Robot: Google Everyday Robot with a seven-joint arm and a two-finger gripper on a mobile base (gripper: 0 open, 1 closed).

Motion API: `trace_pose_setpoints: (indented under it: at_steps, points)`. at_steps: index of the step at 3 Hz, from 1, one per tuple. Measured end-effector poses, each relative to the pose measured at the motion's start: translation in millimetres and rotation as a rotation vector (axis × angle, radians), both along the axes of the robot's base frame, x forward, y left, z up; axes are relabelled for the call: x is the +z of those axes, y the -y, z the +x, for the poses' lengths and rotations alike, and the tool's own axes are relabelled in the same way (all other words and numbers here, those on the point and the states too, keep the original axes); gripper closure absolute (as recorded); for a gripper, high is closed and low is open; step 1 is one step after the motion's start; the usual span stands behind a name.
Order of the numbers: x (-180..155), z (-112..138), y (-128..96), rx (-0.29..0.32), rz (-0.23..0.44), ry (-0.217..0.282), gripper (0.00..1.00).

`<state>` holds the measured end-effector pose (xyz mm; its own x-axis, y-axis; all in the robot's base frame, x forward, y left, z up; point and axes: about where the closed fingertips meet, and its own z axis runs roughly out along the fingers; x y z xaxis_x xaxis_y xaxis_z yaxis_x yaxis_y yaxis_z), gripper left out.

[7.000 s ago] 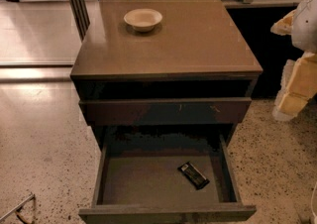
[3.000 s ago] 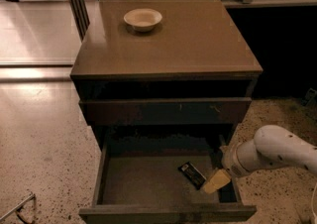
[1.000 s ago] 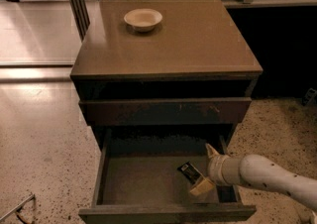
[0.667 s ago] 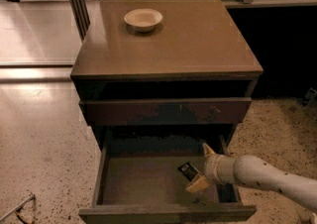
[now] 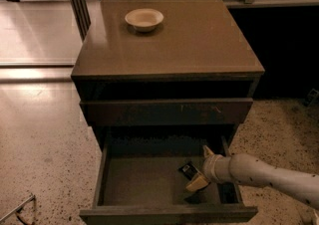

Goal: Pick rxbar chocolate from middle drawer and place on counter

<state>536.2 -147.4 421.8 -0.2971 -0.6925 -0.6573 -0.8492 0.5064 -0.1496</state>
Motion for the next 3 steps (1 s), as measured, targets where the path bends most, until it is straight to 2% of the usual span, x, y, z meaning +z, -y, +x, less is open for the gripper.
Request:
trace_pose_setpoints:
  at_steps: [2, 3]
  points:
    - [-28.9, 4.6, 6.2, -0.023, -0.036, -0.070, 0.00]
    - [-41.6, 5.9, 6.3, -0.011, -0.054, -0.068, 0.00]
